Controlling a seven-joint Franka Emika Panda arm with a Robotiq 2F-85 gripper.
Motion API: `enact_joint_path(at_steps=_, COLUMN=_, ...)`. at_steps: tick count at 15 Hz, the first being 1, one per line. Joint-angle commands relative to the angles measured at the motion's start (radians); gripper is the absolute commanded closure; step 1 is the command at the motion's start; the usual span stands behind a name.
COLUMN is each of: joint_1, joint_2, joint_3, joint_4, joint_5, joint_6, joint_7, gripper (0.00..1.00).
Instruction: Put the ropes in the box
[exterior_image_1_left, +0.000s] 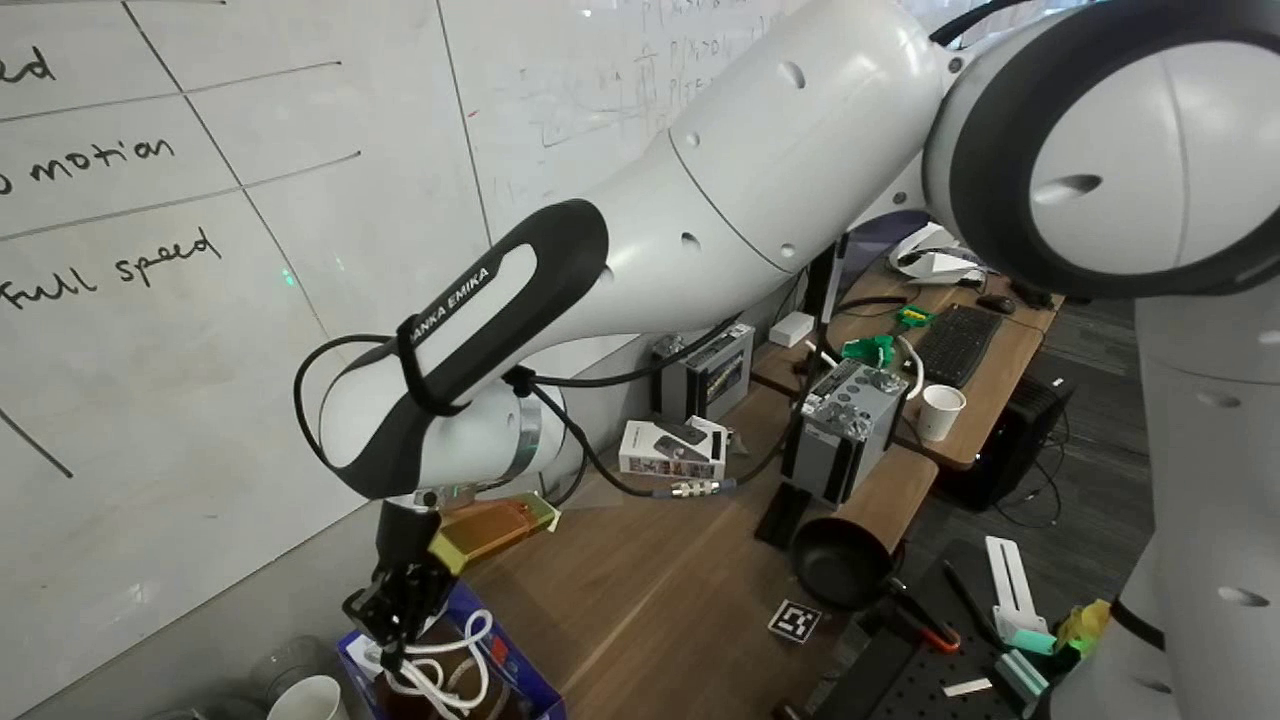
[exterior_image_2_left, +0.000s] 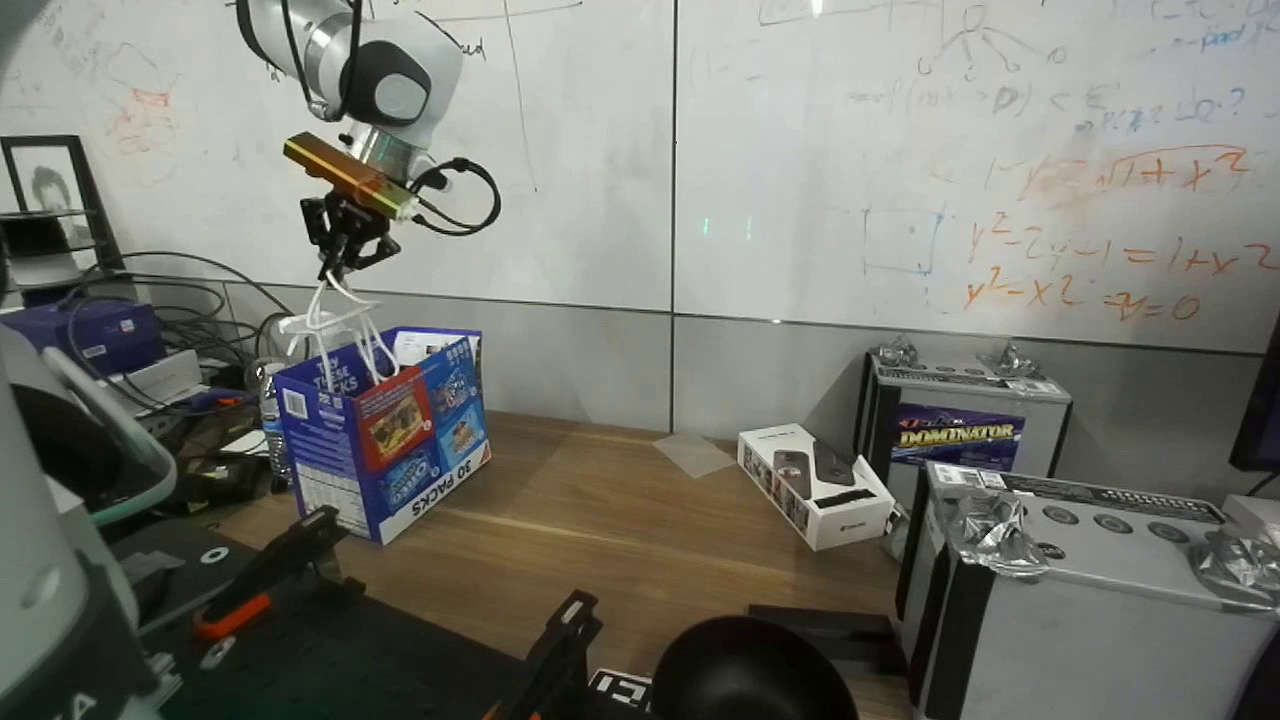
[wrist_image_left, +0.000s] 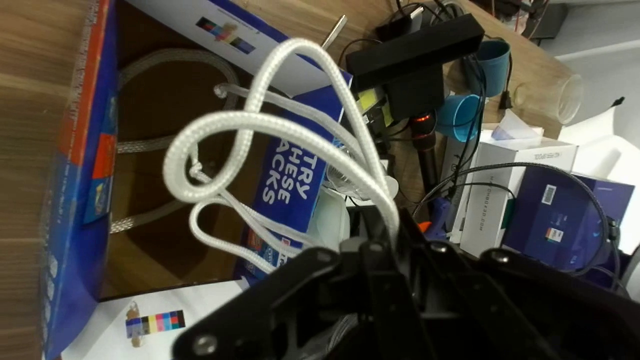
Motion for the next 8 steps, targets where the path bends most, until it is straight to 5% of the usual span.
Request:
enact_joint_path(at_steps=1, joint_1=0.004, joint_2=-0.007, joint_3=-0.003, joint_4=0.007, joint_5=-0.044, joint_6=0.009, joint_7=0.044, gripper=0.56)
enact_joint_path(at_steps=8, joint_1=-0.044, joint_2=-0.186, joint_3=-0.055, joint_4=-0.112, joint_5=-0.314, joint_6=-0.195, joint_7=-0.005, gripper=0.02)
